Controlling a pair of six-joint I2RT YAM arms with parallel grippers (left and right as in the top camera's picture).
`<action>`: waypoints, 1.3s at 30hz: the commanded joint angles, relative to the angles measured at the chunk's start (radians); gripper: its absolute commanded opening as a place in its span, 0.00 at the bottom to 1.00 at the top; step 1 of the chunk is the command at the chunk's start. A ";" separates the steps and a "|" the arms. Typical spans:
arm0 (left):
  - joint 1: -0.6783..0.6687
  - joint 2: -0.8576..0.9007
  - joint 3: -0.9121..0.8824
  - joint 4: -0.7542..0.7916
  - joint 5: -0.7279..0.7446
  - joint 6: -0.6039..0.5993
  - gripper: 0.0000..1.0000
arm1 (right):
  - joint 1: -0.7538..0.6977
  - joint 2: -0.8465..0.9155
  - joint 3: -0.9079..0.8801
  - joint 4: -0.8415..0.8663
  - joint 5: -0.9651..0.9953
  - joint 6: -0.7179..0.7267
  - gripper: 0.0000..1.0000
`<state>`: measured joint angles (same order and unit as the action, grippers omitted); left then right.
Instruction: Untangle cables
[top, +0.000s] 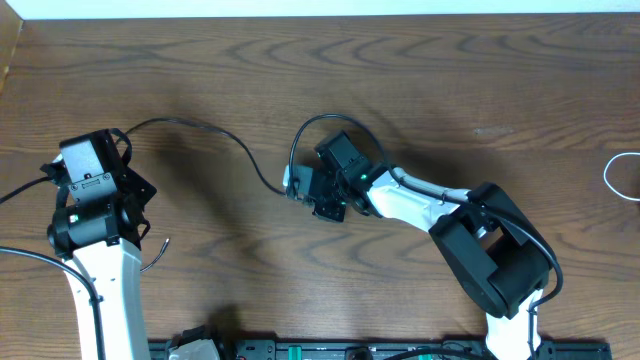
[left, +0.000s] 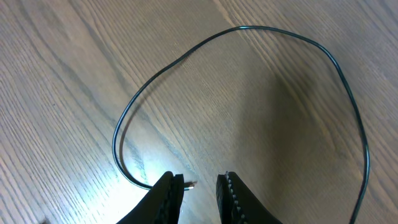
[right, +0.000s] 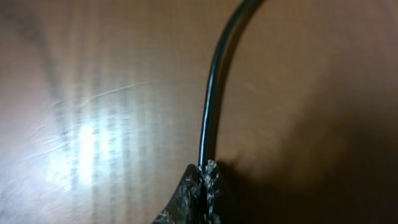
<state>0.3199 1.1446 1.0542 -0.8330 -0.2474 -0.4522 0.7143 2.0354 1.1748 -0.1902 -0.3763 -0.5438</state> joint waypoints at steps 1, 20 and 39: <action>0.004 -0.003 0.021 -0.004 0.001 -0.005 0.25 | -0.047 0.027 -0.006 -0.024 0.271 0.197 0.01; 0.004 -0.003 0.021 -0.004 0.002 -0.005 0.25 | -0.685 0.010 -0.006 -0.475 0.713 1.182 0.01; 0.004 -0.003 0.021 -0.004 0.005 -0.005 0.25 | -0.716 0.011 -0.006 -0.297 0.192 1.243 0.01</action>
<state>0.3199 1.1446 1.0542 -0.8341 -0.2409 -0.4522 -0.0937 1.9778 1.2163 -0.4934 -0.1635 0.6918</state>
